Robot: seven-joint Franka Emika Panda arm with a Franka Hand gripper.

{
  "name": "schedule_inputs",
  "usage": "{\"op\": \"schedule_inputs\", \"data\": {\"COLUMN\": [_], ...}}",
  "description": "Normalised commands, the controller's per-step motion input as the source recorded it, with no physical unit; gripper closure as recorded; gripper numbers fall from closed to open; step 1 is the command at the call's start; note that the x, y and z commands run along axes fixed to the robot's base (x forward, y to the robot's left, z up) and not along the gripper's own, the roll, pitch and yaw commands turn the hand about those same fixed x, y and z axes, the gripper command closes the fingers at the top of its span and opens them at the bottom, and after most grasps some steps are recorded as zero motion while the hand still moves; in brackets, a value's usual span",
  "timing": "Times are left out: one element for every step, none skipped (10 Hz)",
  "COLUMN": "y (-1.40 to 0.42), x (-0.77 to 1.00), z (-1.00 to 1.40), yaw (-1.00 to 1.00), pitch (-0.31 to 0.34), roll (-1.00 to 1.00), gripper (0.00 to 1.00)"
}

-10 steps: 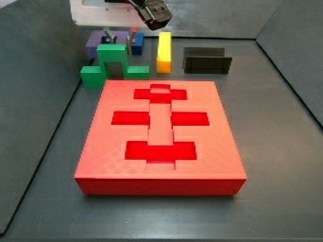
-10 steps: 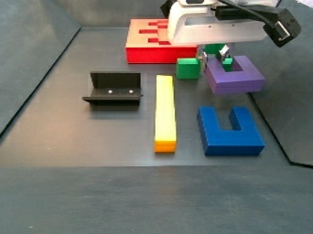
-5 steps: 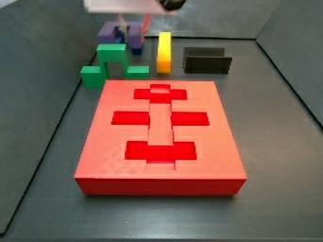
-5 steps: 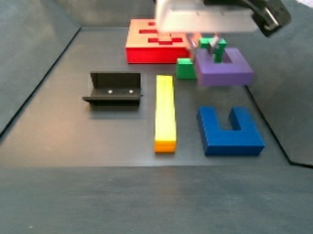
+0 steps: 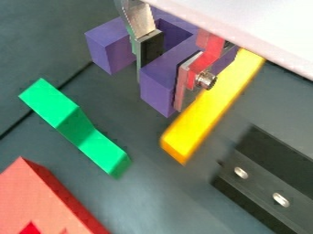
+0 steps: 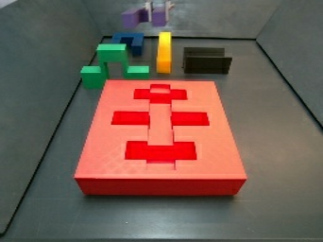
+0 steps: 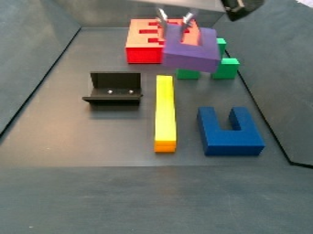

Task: Pick up the purple object. Move up. Place the purple object on the fixture. Regrasp the purple object. Move to above the board. Insert the purple object.
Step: Place the purple object on the fixture.

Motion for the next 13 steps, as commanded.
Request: {"op": "schedule_inputs", "data": {"y": [0.08,0.0,0.01,0.01,0.06,0.1,0.1,0.23,0.0,0.0,0.08,0.08,0.08], "x": [0.87,0.91,0.94,0.93,0.93,0.97,0.99,0.64,0.06,0.0,0.79,1.0,0.96], "z": [0.25,0.09,0.05,0.04,0.02,0.0,0.0,0.0,0.03,-0.02,0.0,0.0,0.0], "yaw": [-0.15,-0.04,-0.01,0.0,0.0,0.0,0.0,0.05,0.06,0.0,-0.15,-0.07,-0.01], "pitch": [-0.277,-0.166,-0.103,-0.054,-0.009,0.0,0.003,0.254,0.174,0.0,0.103,0.0,0.0], "roll": [-0.61,-0.41,-0.46,-0.47,-0.48,-0.46,-0.43,-0.27,0.0,-0.03,-0.39,-0.62,-0.68], "gripper": [1.0,1.0,1.0,1.0,1.0,1.0,1.0,1.0,1.0,1.0,1.0,1.0,1.0]}}
